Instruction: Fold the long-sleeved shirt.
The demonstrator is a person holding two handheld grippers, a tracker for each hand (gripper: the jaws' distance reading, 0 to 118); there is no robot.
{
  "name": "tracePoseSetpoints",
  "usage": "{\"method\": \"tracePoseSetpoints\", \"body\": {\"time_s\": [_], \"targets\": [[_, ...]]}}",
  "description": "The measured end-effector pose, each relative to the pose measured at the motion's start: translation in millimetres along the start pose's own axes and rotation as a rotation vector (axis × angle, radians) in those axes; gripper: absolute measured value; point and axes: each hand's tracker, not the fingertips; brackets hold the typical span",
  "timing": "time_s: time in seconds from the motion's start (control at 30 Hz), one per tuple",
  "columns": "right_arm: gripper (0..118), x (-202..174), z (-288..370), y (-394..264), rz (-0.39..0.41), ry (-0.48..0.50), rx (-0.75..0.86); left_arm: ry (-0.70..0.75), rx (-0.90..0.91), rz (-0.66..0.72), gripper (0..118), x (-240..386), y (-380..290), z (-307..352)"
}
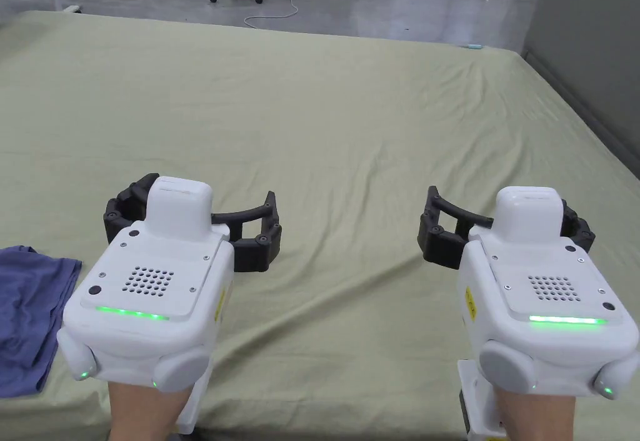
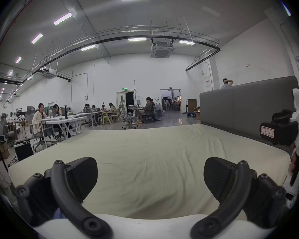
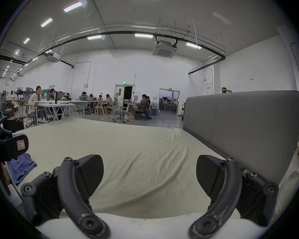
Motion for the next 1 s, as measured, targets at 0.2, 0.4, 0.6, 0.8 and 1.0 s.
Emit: {"method": "tracePoseSetpoints", "body": {"time_s": [0.2, 0.4, 0.6, 0.8, 1.0], "targets": [[108, 1, 0, -2, -0.015, 0.013, -0.007, 0.002, -0.004, 0.000, 118, 1, -2, -2], [108, 0, -1, -4, -0.006, 0.007, -0.006, -0.007, -0.006, -0.002, 118, 3, -4, -2], [108, 3, 0, -5, -0.018, 0.010, -0.001, 0.000, -0.010, 0.004, 118, 2, -6, -2], [108, -4, -1, 0, -0.035, -0.024, -0.124, 0.001, -0.012, 0.000, 118, 2, -7, -2], [109, 5, -3, 8, -0.180, 0.115, -0.209, 0.003, -0.022, 0.005, 118, 2, -8, -2]]}}
